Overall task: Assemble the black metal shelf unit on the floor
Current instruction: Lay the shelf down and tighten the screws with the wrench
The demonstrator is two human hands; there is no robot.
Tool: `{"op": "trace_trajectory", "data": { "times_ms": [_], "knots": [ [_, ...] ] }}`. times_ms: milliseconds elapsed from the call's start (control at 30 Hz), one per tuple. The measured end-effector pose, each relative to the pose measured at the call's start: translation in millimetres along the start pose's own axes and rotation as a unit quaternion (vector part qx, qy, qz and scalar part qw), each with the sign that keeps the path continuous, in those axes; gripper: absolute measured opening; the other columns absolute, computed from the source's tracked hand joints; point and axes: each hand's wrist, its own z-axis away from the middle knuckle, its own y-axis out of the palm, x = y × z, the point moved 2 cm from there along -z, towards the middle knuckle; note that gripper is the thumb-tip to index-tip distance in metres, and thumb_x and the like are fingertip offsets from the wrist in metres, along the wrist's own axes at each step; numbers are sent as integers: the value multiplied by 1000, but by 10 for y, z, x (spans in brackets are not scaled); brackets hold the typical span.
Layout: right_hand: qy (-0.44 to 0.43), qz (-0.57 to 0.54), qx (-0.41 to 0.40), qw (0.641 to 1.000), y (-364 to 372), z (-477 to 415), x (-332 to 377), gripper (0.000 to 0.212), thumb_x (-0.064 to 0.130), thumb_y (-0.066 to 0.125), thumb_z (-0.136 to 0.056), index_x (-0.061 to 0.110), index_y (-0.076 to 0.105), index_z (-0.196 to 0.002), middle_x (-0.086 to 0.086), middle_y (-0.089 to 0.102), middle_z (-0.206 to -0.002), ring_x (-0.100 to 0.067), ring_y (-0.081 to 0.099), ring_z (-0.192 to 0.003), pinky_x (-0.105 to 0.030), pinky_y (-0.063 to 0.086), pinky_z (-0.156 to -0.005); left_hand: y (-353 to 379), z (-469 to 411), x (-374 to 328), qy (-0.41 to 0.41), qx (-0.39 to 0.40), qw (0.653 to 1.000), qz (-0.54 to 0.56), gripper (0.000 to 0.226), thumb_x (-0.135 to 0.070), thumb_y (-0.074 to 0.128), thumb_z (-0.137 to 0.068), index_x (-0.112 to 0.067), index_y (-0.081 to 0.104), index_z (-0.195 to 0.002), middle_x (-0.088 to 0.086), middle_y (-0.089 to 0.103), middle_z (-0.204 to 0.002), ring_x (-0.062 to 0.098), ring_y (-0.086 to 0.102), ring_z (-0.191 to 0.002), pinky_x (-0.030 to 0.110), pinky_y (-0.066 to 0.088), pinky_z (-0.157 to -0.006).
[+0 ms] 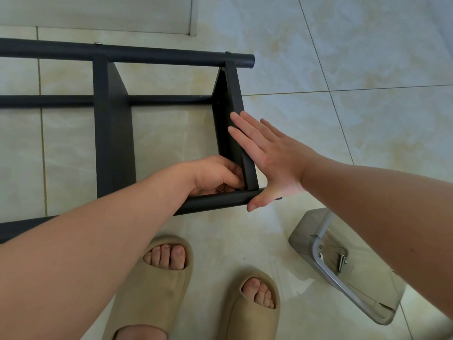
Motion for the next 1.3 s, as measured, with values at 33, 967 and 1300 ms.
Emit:
{"op": "trace_trajectory", "data": {
  "times_ms": [33,967,1300],
  "knots": [
    [-1,0,-1,1000,3,0,-1,146,106,30,-54,15,-18,-158,0,-35,-160,-21,-25,-153,-49,3,-127,-3,3,-1,0,3,1000,4,22,7,59,-89,-10,72,-81,3,68,-70,15,63,-66,30,51,-74],
    [4,-3,5,1000,-11,3,4,147,105,33,-54,15,-16,-159,-4,-29,-165,-21,-26,-152,-49,2,-127,-4,8,1,-8,28,999,28,34,10,57,-87,-14,76,-75,4,71,-72,15,68,-66,28,55,-69],
    [6,-2,3,1000,-14,6,8,148,105,33,-54,14,-15,-160,-4,-28,-166,-21,-26,-152,-50,3,-127,12,19,10,-25,23,999,22,28,2,59,-90,-14,76,-74,5,72,-72,16,69,-65,23,54,-59]
  ]
}}
